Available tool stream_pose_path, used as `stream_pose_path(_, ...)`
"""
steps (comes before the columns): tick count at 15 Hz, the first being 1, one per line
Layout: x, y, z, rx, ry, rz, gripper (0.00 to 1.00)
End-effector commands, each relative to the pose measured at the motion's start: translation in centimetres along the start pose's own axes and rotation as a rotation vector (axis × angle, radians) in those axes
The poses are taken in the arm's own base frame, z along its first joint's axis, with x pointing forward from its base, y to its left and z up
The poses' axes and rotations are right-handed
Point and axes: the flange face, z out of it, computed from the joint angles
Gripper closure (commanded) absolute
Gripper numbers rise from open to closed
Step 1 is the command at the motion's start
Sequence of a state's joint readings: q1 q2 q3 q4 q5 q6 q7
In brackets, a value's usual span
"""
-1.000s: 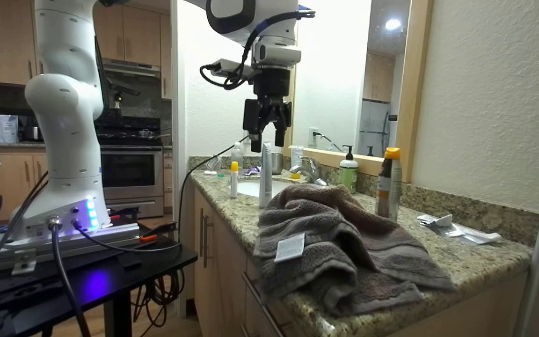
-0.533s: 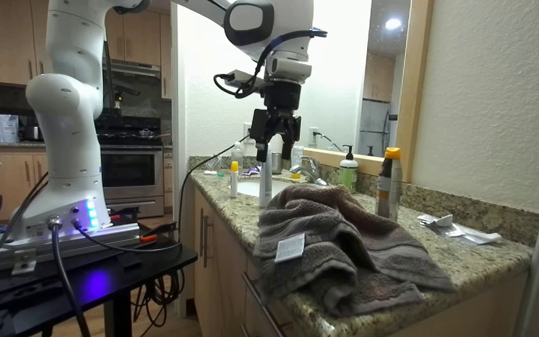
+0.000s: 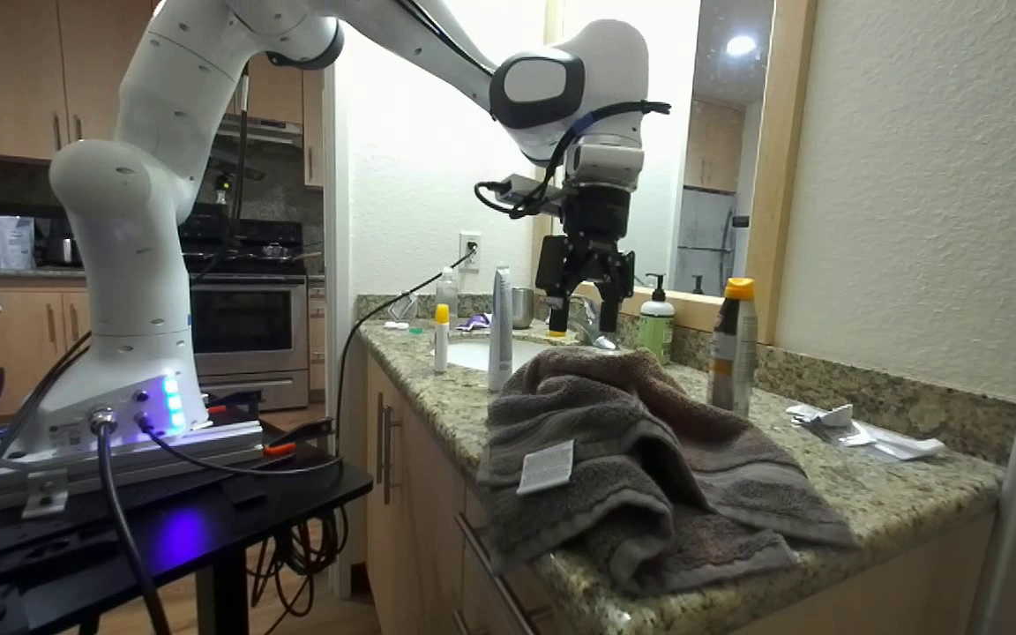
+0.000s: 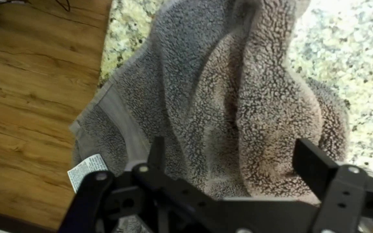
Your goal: Wipe the countertop with the grey towel
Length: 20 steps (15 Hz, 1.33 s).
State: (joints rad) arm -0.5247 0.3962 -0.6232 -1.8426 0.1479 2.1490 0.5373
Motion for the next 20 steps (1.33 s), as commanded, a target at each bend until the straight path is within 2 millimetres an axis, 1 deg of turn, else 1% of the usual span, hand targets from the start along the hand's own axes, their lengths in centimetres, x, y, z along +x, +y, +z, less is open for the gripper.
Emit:
stream_pose_path(1,0.2,-1.0,1.8,0.085,0.008,0.082,0.0)
stream_pose_path(3,-0.1,-1.0,1.8,0.136,-0.026,0.1,0.0)
stream_pose_path(4,0.0,-1.4,1.7,0.081,-0.01,0.077,0.0)
stream_pose_path(7,0.0,-1.4,1.7,0.103,-0.02,0.094,0.0)
stream_pose_path(10,0.1,-2.3,4.1,0.056,-0.037,0.121,0.0)
stream_pose_path(13,-0.3,-3.2,5.8,0.017,-0.031,0.12,0.0)
stream_pose_path(14,-0.5,-2.3,4.9,0.044,-0.039,0.114,0.0)
stream_pose_path(15,-0.6,-2.6,5.5,0.032,-0.04,0.116,0.0)
stream_pose_path(16,-0.7,-2.9,5.9,0.025,-0.04,0.116,0.25)
stream_pose_path(17,-0.6,-2.9,5.9,0.022,-0.038,0.123,0.26)
stream_pose_path(20,-0.5,-2.7,6.0,0.027,-0.044,0.127,0.47)
